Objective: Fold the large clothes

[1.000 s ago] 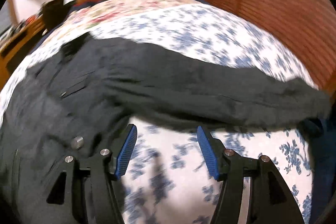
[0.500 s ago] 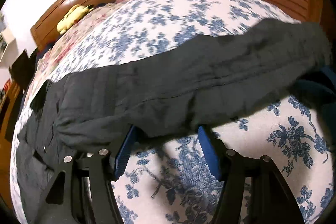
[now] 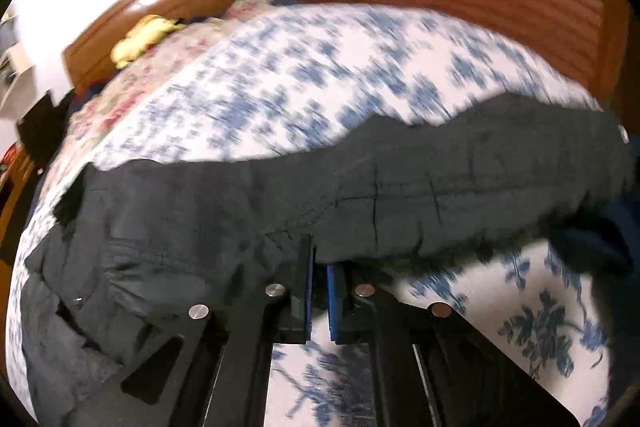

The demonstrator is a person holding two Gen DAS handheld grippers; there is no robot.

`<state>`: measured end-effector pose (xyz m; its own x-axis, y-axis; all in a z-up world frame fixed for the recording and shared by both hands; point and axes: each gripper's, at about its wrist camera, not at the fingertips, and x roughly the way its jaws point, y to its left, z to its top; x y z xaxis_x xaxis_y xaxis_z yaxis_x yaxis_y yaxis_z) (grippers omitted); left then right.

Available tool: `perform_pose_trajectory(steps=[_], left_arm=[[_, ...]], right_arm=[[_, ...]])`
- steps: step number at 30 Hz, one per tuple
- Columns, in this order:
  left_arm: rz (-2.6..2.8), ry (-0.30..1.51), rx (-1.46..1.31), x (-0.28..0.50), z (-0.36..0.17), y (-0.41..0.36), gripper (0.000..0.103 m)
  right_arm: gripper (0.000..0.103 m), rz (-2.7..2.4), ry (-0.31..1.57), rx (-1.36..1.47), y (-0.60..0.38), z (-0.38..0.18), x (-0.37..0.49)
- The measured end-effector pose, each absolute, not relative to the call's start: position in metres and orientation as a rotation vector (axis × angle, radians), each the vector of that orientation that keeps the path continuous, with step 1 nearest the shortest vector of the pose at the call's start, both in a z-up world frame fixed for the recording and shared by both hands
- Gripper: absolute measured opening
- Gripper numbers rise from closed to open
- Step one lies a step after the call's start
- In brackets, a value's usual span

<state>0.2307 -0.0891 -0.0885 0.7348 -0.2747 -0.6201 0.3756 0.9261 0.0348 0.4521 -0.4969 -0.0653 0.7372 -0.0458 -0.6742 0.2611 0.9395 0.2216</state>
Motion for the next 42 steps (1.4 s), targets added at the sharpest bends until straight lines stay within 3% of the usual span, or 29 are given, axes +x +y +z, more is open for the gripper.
perform_pose_trajectory(steps=[10, 22, 25, 28, 32, 35, 42], left_arm=[[-0.353, 0.650, 0.145, 0.231, -0.085, -0.082, 0.038], [-0.346, 0.644, 0.140, 0.229, -0.082, -0.077, 0.038], [-0.347, 0.641, 0.139, 0.229, -0.081, -0.076, 0.039], [-0.349, 0.638, 0.136, 0.229, -0.080, -0.076, 0.039], [-0.353, 0.634, 0.134, 0.229, -0.079, -0.076, 0.039], [-0.352, 0.636, 0.136, 0.228, -0.080, -0.077, 0.039], [-0.347, 0.640, 0.131, 0.228, -0.079, -0.075, 0.039]], right_arm=[[0.005, 0.189, 0.628, 0.087, -0.367, -0.006, 0.429], [0.007, 0.338, 0.770, 0.003, -0.276, -0.031, 0.411], [0.014, 0.332, 0.787, -0.012, -0.271, -0.020, 0.404], [0.038, 0.331, 0.777, -0.027, -0.273, -0.007, 0.390], [0.053, 0.330, 0.714, -0.075, -0.276, 0.009, 0.372], [0.059, 0.292, 0.668, -0.121, -0.282, 0.017, 0.365], [0.061, 0.154, 0.688, -0.096, -0.320, 0.007, 0.383]])
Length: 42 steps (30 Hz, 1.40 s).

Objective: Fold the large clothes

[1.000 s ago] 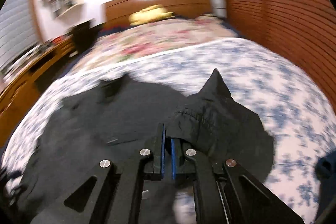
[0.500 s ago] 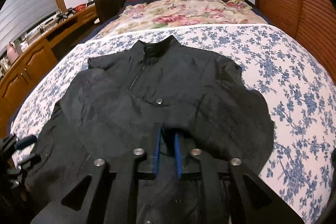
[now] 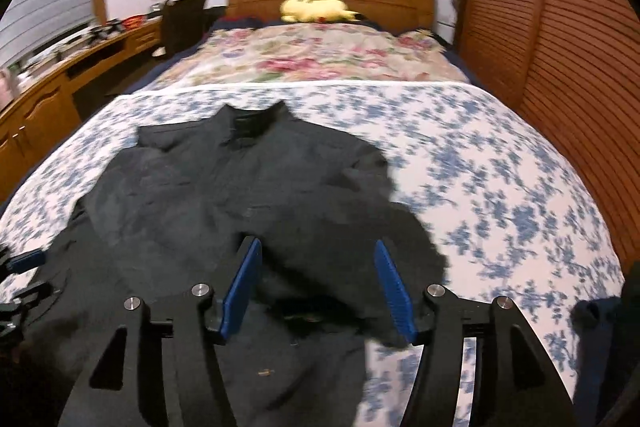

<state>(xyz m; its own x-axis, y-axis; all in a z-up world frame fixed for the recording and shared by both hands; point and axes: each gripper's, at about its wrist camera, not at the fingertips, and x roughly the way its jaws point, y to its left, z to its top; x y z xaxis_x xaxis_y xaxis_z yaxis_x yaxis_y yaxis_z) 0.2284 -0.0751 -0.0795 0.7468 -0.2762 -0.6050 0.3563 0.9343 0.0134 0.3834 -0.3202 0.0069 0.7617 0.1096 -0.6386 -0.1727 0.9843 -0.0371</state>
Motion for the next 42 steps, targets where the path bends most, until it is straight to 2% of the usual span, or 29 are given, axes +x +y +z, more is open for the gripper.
perform_pose_trajectory(steps=[5, 14, 22, 25, 26, 29, 42], left_arm=[[-0.350, 0.643, 0.131, 0.229, -0.080, -0.076, 0.040], [-0.354, 0.654, 0.143, 0.232, -0.084, -0.079, 0.040], [-0.356, 0.656, 0.145, 0.232, -0.085, -0.079, 0.041], [-0.359, 0.659, 0.154, 0.233, -0.087, -0.081, 0.041], [-0.360, 0.659, 0.157, 0.232, -0.087, -0.082, 0.041], [-0.358, 0.659, 0.161, 0.232, -0.087, -0.081, 0.041], [-0.335, 0.623, 0.136, 0.219, -0.072, -0.055, 0.042]], right_arm=[[0.061, 0.053, 0.762, -0.026, -0.343, -0.018, 0.409], [0.061, 0.002, 0.964, 0.173, -0.380, -0.097, 0.466], [0.061, 0.064, 0.950, 0.242, -0.380, -0.109, 0.480], [0.038, 0.119, 0.952, 0.259, -0.382, -0.113, 0.479], [0.022, 0.128, 0.954, 0.249, -0.382, -0.115, 0.482], [0.009, 0.152, 0.936, 0.178, -0.374, -0.110, 0.482], [0.006, 0.292, 0.682, -0.045, -0.299, -0.002, 0.439]])
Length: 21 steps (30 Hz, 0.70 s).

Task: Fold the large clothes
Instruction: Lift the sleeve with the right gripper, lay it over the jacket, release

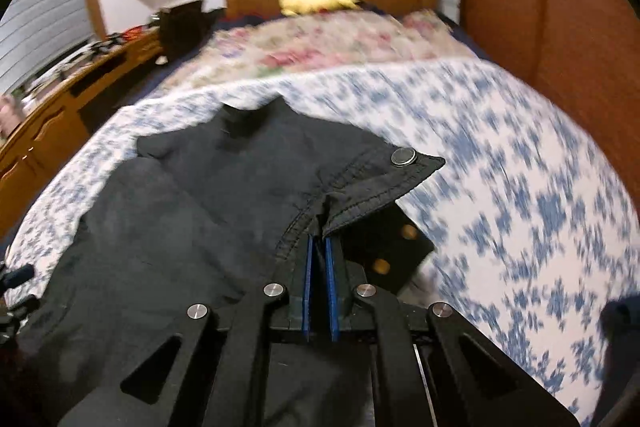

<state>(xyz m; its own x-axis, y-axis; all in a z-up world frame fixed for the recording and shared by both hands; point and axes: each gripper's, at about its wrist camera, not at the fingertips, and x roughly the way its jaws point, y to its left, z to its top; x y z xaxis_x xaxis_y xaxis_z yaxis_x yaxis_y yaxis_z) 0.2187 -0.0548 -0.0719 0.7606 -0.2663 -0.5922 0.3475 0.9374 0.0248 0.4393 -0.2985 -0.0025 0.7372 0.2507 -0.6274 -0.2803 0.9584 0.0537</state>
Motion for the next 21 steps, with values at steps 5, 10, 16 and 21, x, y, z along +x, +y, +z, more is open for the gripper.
perform_pose_trajectory(steps=[5, 10, 16, 21], left_arm=[[-0.313, 0.602, 0.123, 0.211, -0.064, -0.037, 0.042], [-0.287, 0.585, 0.112, 0.205, -0.059, -0.016, 0.043], [-0.256, 0.575, 0.086, 0.201, -0.055, 0.009, 0.043], [-0.238, 0.562, 0.068, 0.195, -0.052, 0.023, 0.044]], right_arm=[[0.006, 0.376, 0.596, -0.132, -0.255, 0.027, 0.407], [0.006, 0.466, 0.546, -0.205, -0.229, 0.046, 0.372], [0.006, 0.586, 0.499, -0.250, -0.202, 0.056, 0.356], [0.003, 0.668, 0.502, -0.292, -0.191, 0.047, 0.343]])
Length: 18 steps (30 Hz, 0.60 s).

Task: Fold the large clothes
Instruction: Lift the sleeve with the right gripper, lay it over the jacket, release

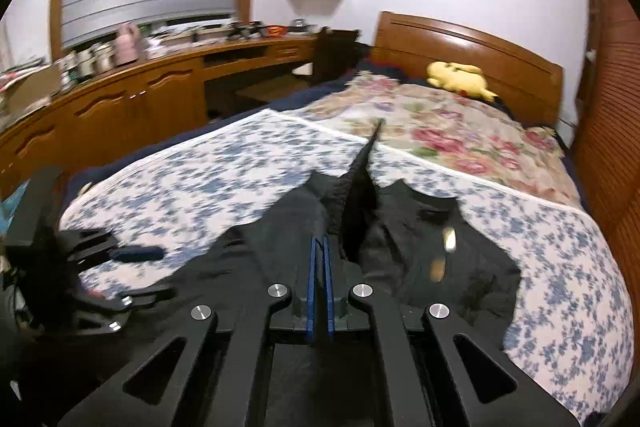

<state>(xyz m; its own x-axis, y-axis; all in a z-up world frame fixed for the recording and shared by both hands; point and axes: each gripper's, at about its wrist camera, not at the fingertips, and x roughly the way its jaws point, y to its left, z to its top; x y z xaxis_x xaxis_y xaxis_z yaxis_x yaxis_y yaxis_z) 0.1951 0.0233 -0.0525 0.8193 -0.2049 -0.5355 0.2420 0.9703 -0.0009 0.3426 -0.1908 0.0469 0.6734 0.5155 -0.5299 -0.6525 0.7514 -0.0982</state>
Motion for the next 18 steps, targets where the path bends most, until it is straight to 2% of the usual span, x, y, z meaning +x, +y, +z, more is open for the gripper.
perform_pose_trajectory(steps=[13, 18], left_arm=[[-0.218, 0.563, 0.057, 0.197, -0.054, 0.034, 0.044], [-0.215, 0.568, 0.068, 0.197, -0.056, 0.033, 0.044]], right_arm=[[0.003, 0.661, 0.535, -0.251, -0.203, 0.050, 0.330], [0.003, 0.604, 0.582, -0.238, -0.194, 0.030, 0.332]])
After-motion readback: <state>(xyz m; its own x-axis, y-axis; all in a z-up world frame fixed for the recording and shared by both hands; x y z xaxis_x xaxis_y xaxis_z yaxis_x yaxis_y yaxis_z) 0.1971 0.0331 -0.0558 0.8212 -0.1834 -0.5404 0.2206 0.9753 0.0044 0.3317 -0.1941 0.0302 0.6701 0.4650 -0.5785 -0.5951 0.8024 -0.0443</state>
